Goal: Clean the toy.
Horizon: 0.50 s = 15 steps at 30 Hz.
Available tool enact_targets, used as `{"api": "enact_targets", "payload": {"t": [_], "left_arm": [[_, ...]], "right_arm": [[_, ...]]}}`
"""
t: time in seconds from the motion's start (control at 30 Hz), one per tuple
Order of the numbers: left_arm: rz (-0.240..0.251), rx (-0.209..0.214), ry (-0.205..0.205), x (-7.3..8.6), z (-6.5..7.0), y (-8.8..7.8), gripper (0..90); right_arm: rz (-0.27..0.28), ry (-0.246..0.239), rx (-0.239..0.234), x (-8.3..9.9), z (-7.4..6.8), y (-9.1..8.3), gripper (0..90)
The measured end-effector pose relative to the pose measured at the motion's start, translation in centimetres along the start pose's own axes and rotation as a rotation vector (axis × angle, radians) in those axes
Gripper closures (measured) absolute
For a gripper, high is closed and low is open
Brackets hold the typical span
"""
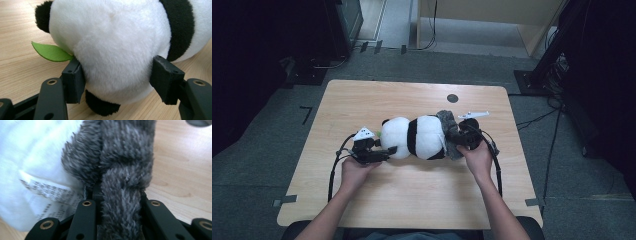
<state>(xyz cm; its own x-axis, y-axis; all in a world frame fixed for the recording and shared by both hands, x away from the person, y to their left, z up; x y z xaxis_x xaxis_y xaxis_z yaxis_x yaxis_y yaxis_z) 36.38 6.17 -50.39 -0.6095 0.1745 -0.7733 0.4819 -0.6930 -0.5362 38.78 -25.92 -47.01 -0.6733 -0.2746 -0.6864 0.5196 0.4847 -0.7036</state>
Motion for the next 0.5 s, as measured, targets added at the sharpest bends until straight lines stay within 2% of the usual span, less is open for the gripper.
{"api": "enact_targets", "payload": {"t": [0.23,0.37,0.5], "left_arm": [[0.002,0.002,-0.002,0.0,0.0,0.0,34.4],[0.001,0.002,-0.001,0.0,0.0,0.0,34.4],[0.001,0.003,0.000,0.0,-0.1,0.0,34.3]], "right_arm": [[-0.043,0.020,-0.016,1.0,0.4,1.9,72.9],[-0.087,0.028,-0.019,1.7,0.6,2.8,72.8],[-0.108,0.021,-0.017,1.8,0.9,3.0,72.7]]}}
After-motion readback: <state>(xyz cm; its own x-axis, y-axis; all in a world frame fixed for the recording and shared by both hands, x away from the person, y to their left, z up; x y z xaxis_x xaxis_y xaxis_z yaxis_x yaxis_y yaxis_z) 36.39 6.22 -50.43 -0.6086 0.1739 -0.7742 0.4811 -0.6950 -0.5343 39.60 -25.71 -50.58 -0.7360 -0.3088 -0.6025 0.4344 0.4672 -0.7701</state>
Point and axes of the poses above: each handheld gripper's, and its own axes: y roughly forward along the jaws, x roughly out of its underside, z roughly to its right, the point moved 3 cm from there along y, roughly forward along the jaws, and after that the axes turned 4 degrees about -y, right-handed, at the moved point
